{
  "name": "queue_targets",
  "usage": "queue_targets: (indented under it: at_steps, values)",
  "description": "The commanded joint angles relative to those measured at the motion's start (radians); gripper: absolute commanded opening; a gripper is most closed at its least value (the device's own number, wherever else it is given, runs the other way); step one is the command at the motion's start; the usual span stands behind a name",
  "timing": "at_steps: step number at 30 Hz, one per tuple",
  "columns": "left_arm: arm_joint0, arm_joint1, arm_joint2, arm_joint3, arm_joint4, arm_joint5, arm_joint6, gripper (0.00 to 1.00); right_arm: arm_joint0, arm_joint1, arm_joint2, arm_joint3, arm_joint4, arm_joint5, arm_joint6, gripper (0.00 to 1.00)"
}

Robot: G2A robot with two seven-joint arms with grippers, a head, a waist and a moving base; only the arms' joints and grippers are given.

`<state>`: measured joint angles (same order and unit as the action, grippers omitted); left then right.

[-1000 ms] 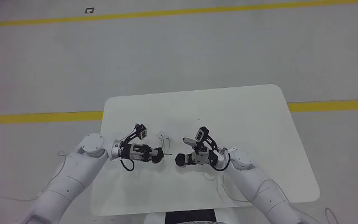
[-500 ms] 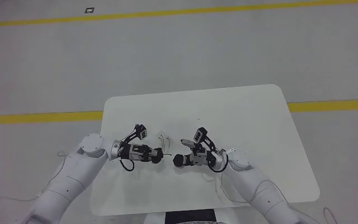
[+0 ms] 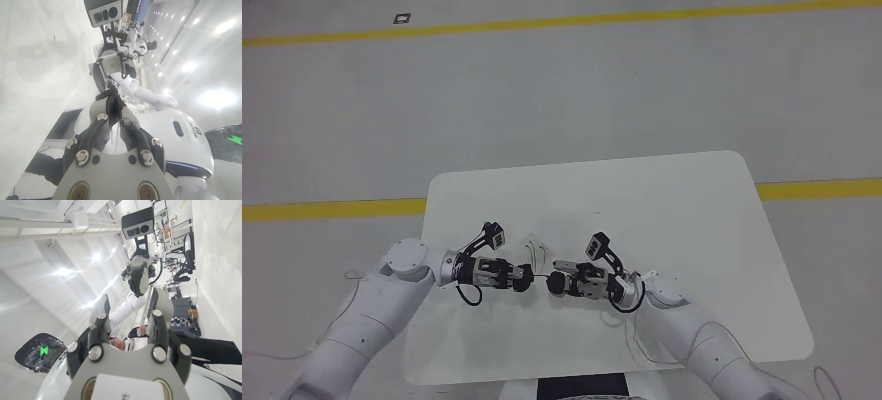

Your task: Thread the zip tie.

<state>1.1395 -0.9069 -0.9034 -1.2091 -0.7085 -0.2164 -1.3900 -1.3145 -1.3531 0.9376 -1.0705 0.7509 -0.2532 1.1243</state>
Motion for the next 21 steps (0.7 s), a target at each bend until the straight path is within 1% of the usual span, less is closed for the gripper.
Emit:
queue_targets:
  at_steps: [1, 5, 14, 17, 18, 21]
  values:
    - [0.0, 0.0, 0.0, 0.0, 0.0, 0.0, 0.0, 0.0, 0.006, -0.003, -0.007, 0.012, 0.004, -0.006, 0.003, 0.21]
    - [0.0, 0.0, 0.0, 0.0, 0.0, 0.0, 0.0, 0.0, 0.019, -0.01, -0.021, 0.034, 0.013, -0.015, 0.015, 0.17]
    - [0.0, 0.0, 0.0, 0.0, 0.0, 0.0, 0.0, 0.0, 0.042, -0.021, -0.041, 0.069, 0.027, -0.029, 0.029, 0.18]
    - [0.0, 0.0, 0.0, 0.0, 0.0, 0.0, 0.0, 0.0, 0.046, -0.023, -0.043, 0.077, 0.029, -0.034, 0.031, 0.13]
    - [0.0, 0.0, 0.0, 0.0, 0.0, 0.0, 0.0, 0.0, 0.047, -0.024, -0.044, 0.079, 0.03, -0.035, 0.032, 0.13]
    - [0.0, 0.0, 0.0, 0.0, 0.0, 0.0, 0.0, 0.0, 0.051, -0.025, -0.046, 0.084, 0.029, -0.036, 0.034, 0.04]
